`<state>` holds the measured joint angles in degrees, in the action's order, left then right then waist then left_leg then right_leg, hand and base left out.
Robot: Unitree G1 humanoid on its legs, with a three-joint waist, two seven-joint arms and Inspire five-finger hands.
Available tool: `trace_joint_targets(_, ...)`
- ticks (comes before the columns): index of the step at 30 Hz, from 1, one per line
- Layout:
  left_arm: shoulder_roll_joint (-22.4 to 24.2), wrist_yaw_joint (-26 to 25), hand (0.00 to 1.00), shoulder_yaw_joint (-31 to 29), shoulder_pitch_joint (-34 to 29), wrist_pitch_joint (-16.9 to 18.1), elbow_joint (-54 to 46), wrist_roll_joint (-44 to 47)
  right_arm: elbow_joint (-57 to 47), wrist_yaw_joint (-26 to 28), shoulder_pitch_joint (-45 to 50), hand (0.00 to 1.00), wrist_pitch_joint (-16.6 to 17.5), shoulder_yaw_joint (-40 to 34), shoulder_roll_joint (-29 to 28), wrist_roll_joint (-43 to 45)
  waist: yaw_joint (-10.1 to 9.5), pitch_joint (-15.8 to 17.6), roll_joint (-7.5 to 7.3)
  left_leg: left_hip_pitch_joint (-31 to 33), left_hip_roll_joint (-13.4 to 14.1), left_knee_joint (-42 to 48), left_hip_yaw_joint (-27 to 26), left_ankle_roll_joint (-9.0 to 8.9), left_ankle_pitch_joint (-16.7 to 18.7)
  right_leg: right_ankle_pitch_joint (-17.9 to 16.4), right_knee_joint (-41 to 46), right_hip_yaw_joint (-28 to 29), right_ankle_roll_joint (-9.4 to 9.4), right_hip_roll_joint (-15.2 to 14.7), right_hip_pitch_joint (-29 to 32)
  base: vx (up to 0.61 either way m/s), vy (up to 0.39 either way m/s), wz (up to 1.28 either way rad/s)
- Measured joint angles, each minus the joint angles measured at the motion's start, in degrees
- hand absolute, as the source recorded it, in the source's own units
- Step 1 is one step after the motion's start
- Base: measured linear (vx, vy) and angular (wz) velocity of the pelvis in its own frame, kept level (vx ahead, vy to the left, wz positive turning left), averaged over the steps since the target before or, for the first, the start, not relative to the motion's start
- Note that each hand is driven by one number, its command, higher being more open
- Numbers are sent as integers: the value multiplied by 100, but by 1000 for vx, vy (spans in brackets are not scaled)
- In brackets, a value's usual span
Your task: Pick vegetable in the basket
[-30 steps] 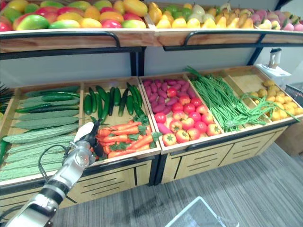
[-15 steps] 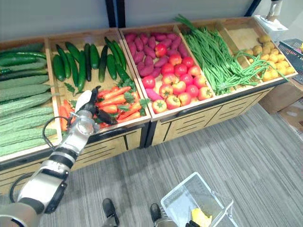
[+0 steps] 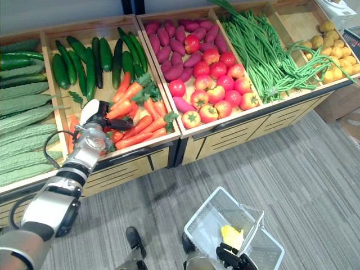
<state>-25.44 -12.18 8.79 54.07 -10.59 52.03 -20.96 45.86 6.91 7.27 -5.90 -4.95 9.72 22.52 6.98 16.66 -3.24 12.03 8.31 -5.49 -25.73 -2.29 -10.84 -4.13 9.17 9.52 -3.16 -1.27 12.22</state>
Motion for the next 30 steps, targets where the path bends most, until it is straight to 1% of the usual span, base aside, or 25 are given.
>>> trace_joint_targets(2, -1, 44, 0, 3, 0, -28, -13, 2, 10, 2, 0, 0, 11, 0, 3, 0, 1, 1, 3, -28, -14, -1, 0, -45, 37, -3, 0, -7, -1, -16, -26, 0, 0, 0)
trace_joint_targets(5, -6, 104, 0, 3, -1, -139, -237, 9, 13, 0, 21, 0, 11, -13, 4, 3, -7, 0, 7, -102, -59, -1, 9, -36, 72, -13, 4, -39, -17, -66, -96, 1, 8, 2)
trace_joint_targets(7, -31, 138, 0, 20, 9, -204, -529, 19, 9, -1, 58, 0, 5, -64, -6, 5, -14, -16, 35, -151, -93, -1, 79, -10, 53, -35, 59, -120, -33, -93, -137, 2, 15, 12)
trace_joint_targets(9, -154, 130, 0, 202, 21, -204, -943, 29, 8, -1, 93, 0, 4, -114, -15, 6, -21, -21, 45, -200, -135, 1, 152, 4, 41, -136, 217, -186, -33, -119, -147, 2, 7, 20)
trace_joint_targets(11, -236, 125, 0, 246, 38, -199, -1393, 139, 16, 2, 143, 0, -21, -298, -40, -3, -43, -58, 112, -274, -171, 0, 267, 14, 34, -218, 329, -283, -27, -141, -227, 10, 1, 27)
trace_joint_targets(12, -310, 115, 0, 380, 65, -200, -1574, 278, 37, -1, 200, 0, -37, -369, -42, -5, -58, -93, 170, -346, -179, -1, 317, 13, 34, -252, 366, -326, 0, -141, -314, 8, -1, 30)
trace_joint_targets(13, -375, 115, 0, 466, 69, -198, -1782, 391, 47, 1, 273, 0, -53, -517, -50, -23, -94, -165, 263, -384, -180, -3, 374, 2, 45, -263, 370, -378, 8, -134, -382, 4, -2, 30)
trace_joint_targets(15, -422, 90, 0, 467, 72, -198, -2067, 608, 73, -1, 331, 0, -84, -658, -39, -58, -113, -238, 386, -404, -161, -5, 432, -27, 103, -272, 366, -459, 17, -129, -452, -5, -2, 20)
trace_joint_targets(17, -581, 89, 0, 503, 71, -204, -2445, 1460, 159, -6, 375, 0, -170, -915, -35, -218, -210, -355, 515, -507, -156, -5, 425, -13, 133, -272, 307, -470, 17, -133, -584, -4, 2, 2)
trace_joint_targets(18, -616, 101, 0, 503, 71, -206, -2511, 1667, 194, -10, 376, 0, -191, -975, -39, -224, -213, -395, 537, -534, -158, -5, 427, -13, 134, -272, 275, -479, 17, -137, -631, 0, 0, 0)
trace_joint_targets(21, -793, 268, 0, 500, 64, -205, -2813, 2858, 271, -22, 515, 0, -290, -1203, -137, -246, -238, -740, 543, -609, -166, -5, 476, -10, 130, -273, 138, -497, 15, -148, -792, 9, 14, 5)
trace_joint_targets(23, -853, 357, 0, 485, 55, -195, -2885, 3139, 292, -27, 564, 0, -300, -1243, -173, -273, -240, -781, 532, -678, -168, -5, 492, -8, 128, -273, 113, -504, 15, -149, -876, -4, 10, 5)
trace_joint_targets(24, -897, 472, 0, 430, 2, -195, -2943, 3439, 365, -37, 589, 0, -303, -1334, -201, -290, -240, -843, 529, -727, -173, -6, 519, -8, 129, -275, 93, -517, 15, -150, -944, -23, 14, 6)
trace_joint_targets(26, -995, 642, 0, 335, -172, -190, -3119, 3952, 489, -71, 617, 0, -357, -1450, -229, -443, -240, -1004, 528, -713, -175, -6, 571, -13, 129, -275, 52, -562, 16, -150, -974, -24, 18, 12)
trace_joint_targets(27, -1024, 727, 0, 289, -247, -192, -3188, 4156, 528, -85, 625, 0, -382, -1512, -239, -449, -240, -1029, 526, -730, -179, -6, 608, -18, 127, -275, 11, -593, 16, -153, -1030, -32, 19, 16)
trace_joint_targets(28, -1028, 859, 0, 132, -435, -190, -3292, 4453, 610, -90, 626, 0, -409, -1580, -239, -466, -247, -1104, 525, -734, -182, -6, 629, -21, 124, -276, -26, -612, 16, -155, -1065, -33, 14, 13)
trace_joint_targets(30, -1029, 1001, 0, -64, -731, -192, -3387, 4836, 667, -94, 647, 0, -433, -1644, -243, -471, -260, -1153, 533, -793, -183, -6, 675, -26, 121, -279, -49, -651, 21, -154, -1153, -32, 13, 12)
